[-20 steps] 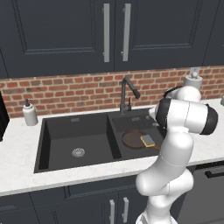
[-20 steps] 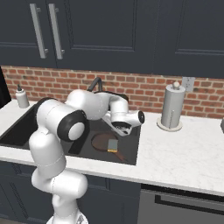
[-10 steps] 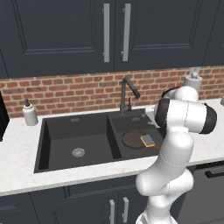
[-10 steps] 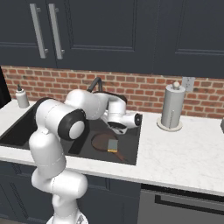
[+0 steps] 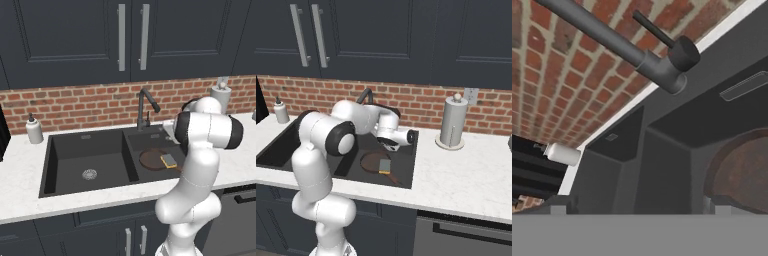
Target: Pick the pan and sponge and place them into the sink. Then turn on the water.
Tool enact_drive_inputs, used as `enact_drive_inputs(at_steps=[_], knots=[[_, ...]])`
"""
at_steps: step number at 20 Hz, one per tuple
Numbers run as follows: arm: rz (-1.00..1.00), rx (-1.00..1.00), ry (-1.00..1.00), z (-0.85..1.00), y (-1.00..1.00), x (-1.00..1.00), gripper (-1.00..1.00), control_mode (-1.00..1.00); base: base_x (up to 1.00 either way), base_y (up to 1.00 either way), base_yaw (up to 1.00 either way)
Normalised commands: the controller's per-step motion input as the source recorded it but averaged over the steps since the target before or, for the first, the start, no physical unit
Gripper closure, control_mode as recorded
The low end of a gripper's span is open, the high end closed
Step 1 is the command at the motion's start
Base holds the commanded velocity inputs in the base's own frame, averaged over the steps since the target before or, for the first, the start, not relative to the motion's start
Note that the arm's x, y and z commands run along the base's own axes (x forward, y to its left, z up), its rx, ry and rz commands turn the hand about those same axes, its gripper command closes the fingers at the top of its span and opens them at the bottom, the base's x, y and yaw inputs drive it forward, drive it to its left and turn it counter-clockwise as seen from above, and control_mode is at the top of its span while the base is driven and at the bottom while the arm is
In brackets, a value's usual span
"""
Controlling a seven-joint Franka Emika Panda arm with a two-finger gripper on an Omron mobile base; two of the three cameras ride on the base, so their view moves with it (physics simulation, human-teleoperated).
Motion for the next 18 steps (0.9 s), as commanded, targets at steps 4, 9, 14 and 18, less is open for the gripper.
enact_drive_inputs(at_steps=[4,9,14,18], knots=[[0.0,0.01,0.0,0.11,0.0,0.21,-1.0,-1.0,0.0,0.0,0.0],[0.0,0.0,0.0,0.03,0.0,0.18,-1.0,-1.0,0.0,0.0,0.0],[0.0,0.0,0.0,0.0,0.0,0.21,-1.0,-1.0,0.0,0.0,0.0],[0.0,0.0,0.0,0.0,0.0,0.22,-1.0,-1.0,0.0,0.0,0.0]])
